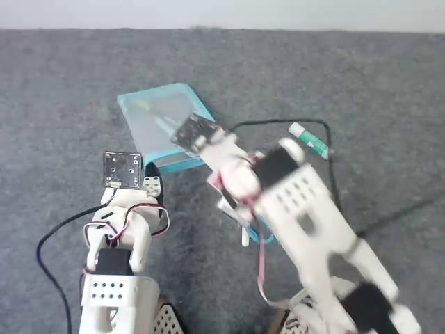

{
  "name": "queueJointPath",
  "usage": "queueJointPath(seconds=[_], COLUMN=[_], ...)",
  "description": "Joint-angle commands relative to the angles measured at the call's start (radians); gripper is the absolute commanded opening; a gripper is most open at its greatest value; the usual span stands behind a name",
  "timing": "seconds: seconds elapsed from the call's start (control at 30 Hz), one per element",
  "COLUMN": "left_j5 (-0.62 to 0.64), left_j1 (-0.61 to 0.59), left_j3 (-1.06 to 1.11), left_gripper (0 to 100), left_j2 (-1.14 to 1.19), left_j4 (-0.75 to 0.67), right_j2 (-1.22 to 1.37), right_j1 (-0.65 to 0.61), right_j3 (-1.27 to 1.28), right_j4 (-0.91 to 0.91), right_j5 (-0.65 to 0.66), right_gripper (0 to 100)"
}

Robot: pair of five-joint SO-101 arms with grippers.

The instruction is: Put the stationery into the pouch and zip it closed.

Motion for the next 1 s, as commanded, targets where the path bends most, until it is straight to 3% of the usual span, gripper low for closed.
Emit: queueJointPath(seconds=[0.0, 0.3, 0.53, 0.83, 0.97], left_j5=[0.011, 0.011, 0.011, 0.011, 0.011], left_j1=[0.011, 0.011, 0.011, 0.011, 0.011], left_j3=[-0.01, -0.01, -0.01, -0.01, -0.01], left_gripper=[1, 1, 1, 1, 1], left_j2=[-0.014, -0.014, -0.014, -0.014, -0.014], left_j4=[-0.029, -0.029, -0.029, -0.029, -0.029], right_j2=[0.18, 0.604, 0.753, 0.727, 0.67], right_j1=[-0.01, -0.01, -0.013, -0.028, -0.045], right_j3=[-0.184, -0.603, -0.875, -0.905, -0.867], right_j4=[-0.024, 0.064, 0.107, 0.11, 0.116], right_j5=[-0.063, -0.097, -0.098, -0.084, -0.012], right_gripper=[0.8, 0.8, 0.8, 0.8, 0.8])
